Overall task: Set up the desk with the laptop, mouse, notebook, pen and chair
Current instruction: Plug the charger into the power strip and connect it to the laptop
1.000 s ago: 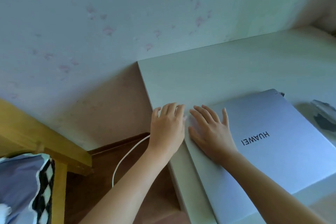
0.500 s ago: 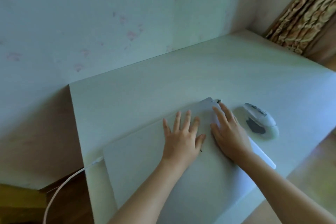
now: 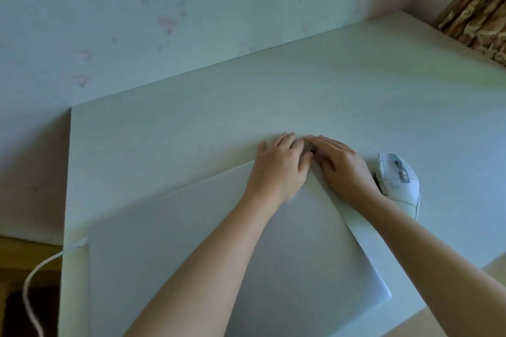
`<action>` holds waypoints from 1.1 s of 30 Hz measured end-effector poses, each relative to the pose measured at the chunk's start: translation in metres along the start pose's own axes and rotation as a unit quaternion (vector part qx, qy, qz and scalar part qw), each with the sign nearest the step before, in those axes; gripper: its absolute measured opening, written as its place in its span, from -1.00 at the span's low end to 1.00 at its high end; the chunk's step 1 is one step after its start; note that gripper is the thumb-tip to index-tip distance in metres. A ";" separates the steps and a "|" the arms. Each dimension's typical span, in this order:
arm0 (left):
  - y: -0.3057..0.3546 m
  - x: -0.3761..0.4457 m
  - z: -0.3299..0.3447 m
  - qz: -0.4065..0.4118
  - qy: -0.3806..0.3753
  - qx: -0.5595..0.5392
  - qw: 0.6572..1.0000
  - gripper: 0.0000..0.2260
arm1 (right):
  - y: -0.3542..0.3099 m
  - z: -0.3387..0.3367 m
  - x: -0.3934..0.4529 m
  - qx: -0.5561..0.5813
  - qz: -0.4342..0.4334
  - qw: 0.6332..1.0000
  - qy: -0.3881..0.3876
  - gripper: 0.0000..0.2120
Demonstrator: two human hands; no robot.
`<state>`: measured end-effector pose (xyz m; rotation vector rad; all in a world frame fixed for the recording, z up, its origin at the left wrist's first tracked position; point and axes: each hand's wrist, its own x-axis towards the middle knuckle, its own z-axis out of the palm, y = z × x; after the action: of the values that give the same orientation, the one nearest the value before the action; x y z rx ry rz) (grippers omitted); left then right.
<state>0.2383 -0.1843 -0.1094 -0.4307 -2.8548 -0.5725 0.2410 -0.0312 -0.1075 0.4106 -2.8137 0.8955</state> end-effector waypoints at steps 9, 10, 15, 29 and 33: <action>-0.001 0.002 -0.001 -0.021 0.020 -0.023 0.999 -0.69 | 0.016 -0.012 0.005 0.029 -0.071 0.997 0.021 -0.76; 0.000 0.002 -0.003 -0.025 0.019 -0.025 0.999 -0.70 | 0.017 -0.012 0.005 0.031 -0.077 0.996 0.023 -0.77; 0.008 -0.004 -0.013 -0.057 0.023 -0.012 0.998 -0.75 | 0.020 -0.018 0.008 0.006 -0.115 0.993 0.018 -0.77; 0.014 -0.015 -0.017 -0.101 0.022 -0.004 0.995 -0.78 | 0.027 -0.017 0.007 0.204 -0.141 0.966 -0.072 -0.84; 0.014 -0.014 -0.019 -0.096 0.032 -0.009 0.995 -0.78 | 0.026 -0.017 0.007 0.221 -0.161 0.958 -0.081 -0.87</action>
<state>0.2586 -0.1831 -0.0910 -0.1366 -2.8508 -0.6324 0.2277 -0.0025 -0.1063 1.0107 -2.5470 1.4609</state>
